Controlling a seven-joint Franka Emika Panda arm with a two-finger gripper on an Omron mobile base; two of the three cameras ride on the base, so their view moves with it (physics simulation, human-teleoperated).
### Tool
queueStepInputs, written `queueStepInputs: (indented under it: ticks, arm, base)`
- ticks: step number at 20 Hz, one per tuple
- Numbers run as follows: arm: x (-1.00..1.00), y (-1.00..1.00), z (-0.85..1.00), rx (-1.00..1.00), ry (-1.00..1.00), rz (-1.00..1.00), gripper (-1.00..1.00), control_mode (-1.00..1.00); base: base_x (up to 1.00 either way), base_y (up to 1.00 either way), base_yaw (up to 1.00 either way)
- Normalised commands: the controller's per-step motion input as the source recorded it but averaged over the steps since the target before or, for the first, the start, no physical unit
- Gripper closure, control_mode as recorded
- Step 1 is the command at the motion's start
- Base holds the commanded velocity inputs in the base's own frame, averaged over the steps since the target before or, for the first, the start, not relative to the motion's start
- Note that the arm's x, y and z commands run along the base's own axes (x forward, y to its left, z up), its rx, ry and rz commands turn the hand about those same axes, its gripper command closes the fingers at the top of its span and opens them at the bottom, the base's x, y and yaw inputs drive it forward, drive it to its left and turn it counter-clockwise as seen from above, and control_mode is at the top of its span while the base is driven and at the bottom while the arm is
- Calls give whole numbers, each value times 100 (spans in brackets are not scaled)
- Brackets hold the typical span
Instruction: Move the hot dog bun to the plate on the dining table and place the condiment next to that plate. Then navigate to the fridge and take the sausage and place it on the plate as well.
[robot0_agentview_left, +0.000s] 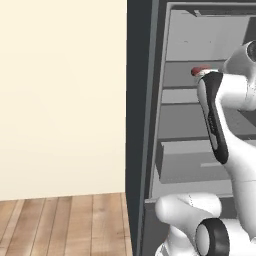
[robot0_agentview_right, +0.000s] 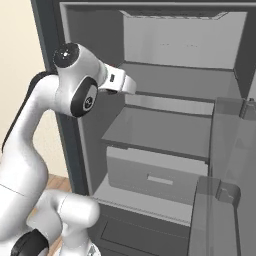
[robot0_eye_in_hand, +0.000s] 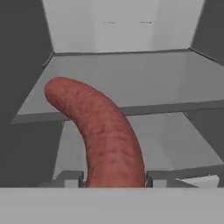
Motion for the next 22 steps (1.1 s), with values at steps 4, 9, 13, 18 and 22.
queueStepInputs:
  ticks: [4,9,13,18,22]
  arm:
    - [-100,65,-11,0,27,0,100,-100]
    - [-100,65,-77,6,16,0,100,-100]
    - [-54,28,-89,12,28,0,100,-100]
    - [-10,10,-67,5,27,0,100,100]
    - [0,0,0,0,0,0,100,100]
  base:
    - [0,0,0]
    - [0,0,0]
    - [0,0,0]
    - [-18,2,0]
    - [-100,3,8]
